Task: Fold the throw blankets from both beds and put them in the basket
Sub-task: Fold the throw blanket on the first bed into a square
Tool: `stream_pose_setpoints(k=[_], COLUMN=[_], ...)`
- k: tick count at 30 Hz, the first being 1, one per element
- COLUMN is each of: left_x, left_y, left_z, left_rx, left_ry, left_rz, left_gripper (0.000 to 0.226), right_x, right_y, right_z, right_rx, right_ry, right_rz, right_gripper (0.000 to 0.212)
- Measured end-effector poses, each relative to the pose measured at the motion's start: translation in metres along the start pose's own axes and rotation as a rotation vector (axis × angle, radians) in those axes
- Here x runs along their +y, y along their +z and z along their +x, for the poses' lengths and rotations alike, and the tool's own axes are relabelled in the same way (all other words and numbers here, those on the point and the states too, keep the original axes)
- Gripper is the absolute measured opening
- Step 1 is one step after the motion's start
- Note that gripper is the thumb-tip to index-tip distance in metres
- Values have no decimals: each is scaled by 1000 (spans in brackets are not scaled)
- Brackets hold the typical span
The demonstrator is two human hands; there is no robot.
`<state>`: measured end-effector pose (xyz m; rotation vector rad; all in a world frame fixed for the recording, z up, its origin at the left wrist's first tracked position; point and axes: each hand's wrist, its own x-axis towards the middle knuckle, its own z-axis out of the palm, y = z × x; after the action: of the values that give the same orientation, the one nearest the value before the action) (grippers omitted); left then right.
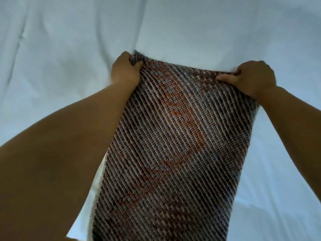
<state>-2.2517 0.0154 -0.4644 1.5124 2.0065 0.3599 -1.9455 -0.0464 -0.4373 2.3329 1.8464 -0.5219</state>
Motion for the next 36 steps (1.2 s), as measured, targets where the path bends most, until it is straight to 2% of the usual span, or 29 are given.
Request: stream_pose_setpoints(k=[3, 6, 8, 10, 12, 13, 20, 23, 26, 27, 29, 31, 32, 34, 36], left_x=[6, 7, 6, -3, -20, -28, -38, -26, -23, -28, -43, -70, -86, -117, -137], left_y=[3, 2, 7, 19, 28, 30, 34, 27, 8, 2, -3, 1, 4, 6, 4], left_z=[-8, -37, -68, -99, -111, -111, -96, -96, -109, -122, -163, -208, -225, -242, -243], left_rx=[14, 150, 131, -40, -192, -214, -253, -293, -180, -126, -105, -221, -285, -305, -280], left_ry=[-5, 272, 493, 656, 648, 617, 486, 406, 394, 456, 598, 637, 603, 520, 456], left_rz=[15, 234, 300, 422, 526, 555, 652, 713, 639, 570, 470, 493, 532, 597, 601], left_gripper=[43, 54, 54, 53, 54, 55, 65, 66, 63, 61, 57, 55, 56, 60, 66], right_x=[-6, -60, -103, -130, -128, -119, -32, -34, -61, -77, -115, -141, -143, -132, -113], right_y=[10, 31, 45, 64, 79, 83, 86, 85, 78, 79, 91, 114, 124, 138, 143], right_z=[-11, -40, -71, -101, -113, -112, -111, -114, -128, -140, -178, -225, -242, -256, -257], right_rx=[161, 315, 301, 174, 66, 48, 9, 18, 113, 173, 237, 179, 132, 63, 45], right_ry=[68, -44, -177, -303, -342, -327, -18, 114, 322, 296, 19, -262, -315, -288, -179], right_rz=[9, 95, 182, 179, 109, 67, -34, -33, 88, 136, 221, 230, 181, 66, 28], right_gripper=[65, 51, 55, 57, 59, 60, 68, 71, 75, 74, 69, 62, 60, 61, 66])
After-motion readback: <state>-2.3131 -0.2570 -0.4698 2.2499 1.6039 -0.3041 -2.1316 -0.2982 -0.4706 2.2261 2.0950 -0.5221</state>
